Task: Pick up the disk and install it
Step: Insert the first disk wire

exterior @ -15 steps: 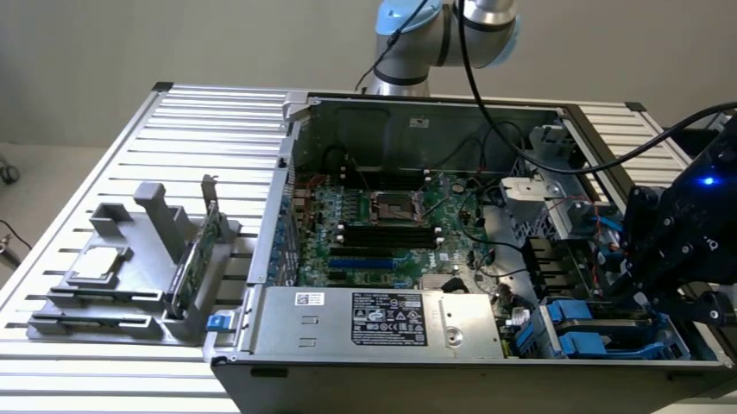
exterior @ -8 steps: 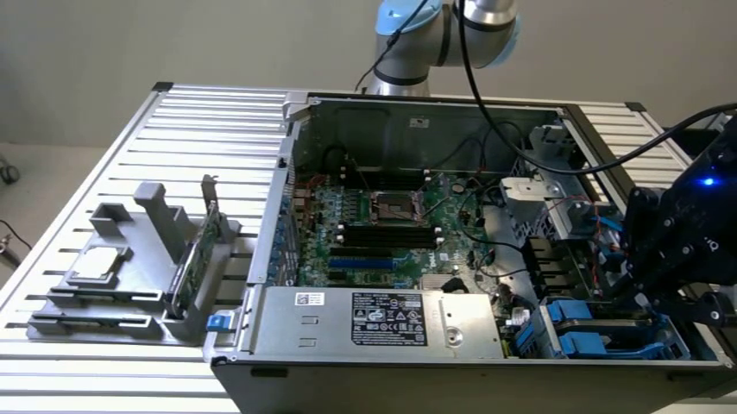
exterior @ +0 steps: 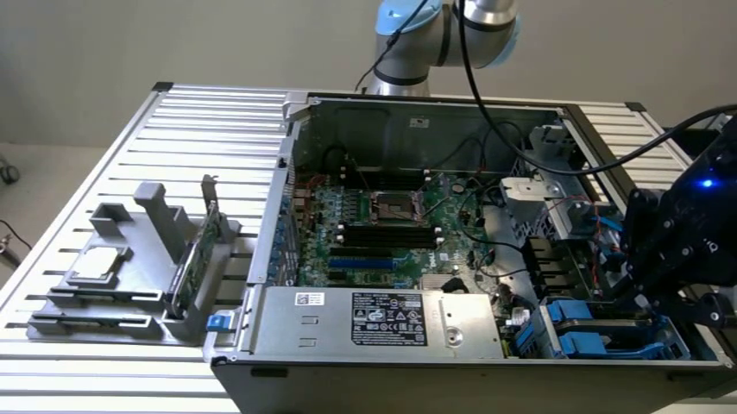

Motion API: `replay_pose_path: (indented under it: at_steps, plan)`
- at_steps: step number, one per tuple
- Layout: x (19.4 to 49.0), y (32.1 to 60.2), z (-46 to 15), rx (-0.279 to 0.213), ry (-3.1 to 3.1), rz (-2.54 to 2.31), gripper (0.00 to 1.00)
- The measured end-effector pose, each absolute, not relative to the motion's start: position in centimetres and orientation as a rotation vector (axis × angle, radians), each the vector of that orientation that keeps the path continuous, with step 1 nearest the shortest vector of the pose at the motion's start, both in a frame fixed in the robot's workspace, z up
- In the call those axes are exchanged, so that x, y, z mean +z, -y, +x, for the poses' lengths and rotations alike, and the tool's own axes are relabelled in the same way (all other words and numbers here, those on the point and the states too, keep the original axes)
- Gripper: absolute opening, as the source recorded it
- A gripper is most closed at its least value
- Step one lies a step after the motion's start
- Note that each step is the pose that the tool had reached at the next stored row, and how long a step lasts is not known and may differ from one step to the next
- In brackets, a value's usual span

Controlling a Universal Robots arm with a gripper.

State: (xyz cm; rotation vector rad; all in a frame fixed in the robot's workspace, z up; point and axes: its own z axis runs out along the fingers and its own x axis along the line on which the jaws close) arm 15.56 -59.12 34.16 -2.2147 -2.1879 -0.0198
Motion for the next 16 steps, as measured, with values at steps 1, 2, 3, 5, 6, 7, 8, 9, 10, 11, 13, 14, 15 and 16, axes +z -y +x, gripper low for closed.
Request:
replay_pose_path:
  at_steps: [1,2,3,5,6,7,8,9,10,11,13,14,15,16]
  plan:
    - [34.14,59.12,15.55,-0.020,2.188,-2.215,0.16]
    - [34.09,59.12,15.55,-0.019,2.189,-2.216,0.16]
    - [34.09,59.12,15.56,-0.018,2.189,-2.216,0.16]
    - [34.08,59.13,15.56,-0.018,2.189,-2.216,0.16]
    - [34.08,59.12,15.57,-0.018,2.189,-2.216,0.16]
    - [34.07,59.12,15.58,-0.018,2.189,-2.216,0.16]
    - [34.07,59.12,15.58,-0.018,2.189,-2.216,0.16]
    - [34.06,59.12,15.58,-0.018,2.189,-2.216,0.16]
    - [34.04,59.12,15.59,-0.018,2.189,-2.216,0.16]
    - [34.03,59.12,15.59,-0.019,2.189,-2.216,0.16]
    - [34.00,59.12,15.59,-0.019,2.190,-2.217,0.16]
    - [33.98,59.12,15.59,-0.019,2.190,-2.217,0.16]
    - [33.96,59.12,15.59,-0.019,2.190,-2.217,0.16]
    - [33.95,59.12,15.59,-0.019,2.190,-2.217,0.16]
